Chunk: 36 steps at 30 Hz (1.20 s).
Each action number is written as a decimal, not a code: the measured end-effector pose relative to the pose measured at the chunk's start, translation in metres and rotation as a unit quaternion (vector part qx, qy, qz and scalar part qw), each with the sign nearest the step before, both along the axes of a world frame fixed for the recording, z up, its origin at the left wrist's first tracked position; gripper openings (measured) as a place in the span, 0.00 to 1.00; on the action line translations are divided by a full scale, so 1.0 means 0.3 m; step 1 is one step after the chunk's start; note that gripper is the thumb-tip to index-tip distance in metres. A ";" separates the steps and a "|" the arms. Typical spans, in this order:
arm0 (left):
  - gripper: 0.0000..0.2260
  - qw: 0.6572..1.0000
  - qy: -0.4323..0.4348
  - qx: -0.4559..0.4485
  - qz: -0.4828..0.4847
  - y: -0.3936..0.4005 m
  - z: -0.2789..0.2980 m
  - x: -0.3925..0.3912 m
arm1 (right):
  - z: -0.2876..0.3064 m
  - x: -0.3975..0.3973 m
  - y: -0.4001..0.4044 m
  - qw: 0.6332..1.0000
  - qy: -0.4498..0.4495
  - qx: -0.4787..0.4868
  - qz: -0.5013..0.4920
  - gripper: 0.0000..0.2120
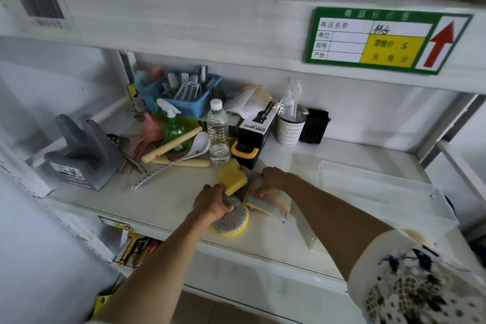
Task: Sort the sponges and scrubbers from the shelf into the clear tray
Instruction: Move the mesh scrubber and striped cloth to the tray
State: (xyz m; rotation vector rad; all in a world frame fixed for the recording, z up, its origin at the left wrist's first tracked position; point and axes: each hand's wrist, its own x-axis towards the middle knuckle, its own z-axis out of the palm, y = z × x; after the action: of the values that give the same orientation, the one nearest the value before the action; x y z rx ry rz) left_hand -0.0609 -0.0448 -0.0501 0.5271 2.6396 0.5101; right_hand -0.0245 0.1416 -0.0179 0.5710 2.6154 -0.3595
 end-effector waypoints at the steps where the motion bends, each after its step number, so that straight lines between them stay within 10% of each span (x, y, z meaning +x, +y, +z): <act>1: 0.28 1.000 -0.003 0.001 0.001 0.001 0.005 0.003 | 0.008 0.008 0.004 1.000 0.005 -0.001 -0.003 0.36; 13: 0.27 1.000 -0.029 0.005 -0.009 0.047 0.084 0.064 | 0.166 0.111 0.034 0.997 0.059 0.019 -0.055 0.32; 36: 0.16 0.952 0.104 0.281 -0.069 0.505 0.365 0.251 | 0.417 0.485 0.394 0.954 0.237 0.098 -0.158 0.17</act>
State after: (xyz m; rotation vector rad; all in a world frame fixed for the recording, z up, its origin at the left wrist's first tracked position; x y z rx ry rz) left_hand 0.0144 0.1066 0.0594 0.9725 2.6018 1.2329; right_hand 0.1210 0.2597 0.1071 1.0962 3.0408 -0.3724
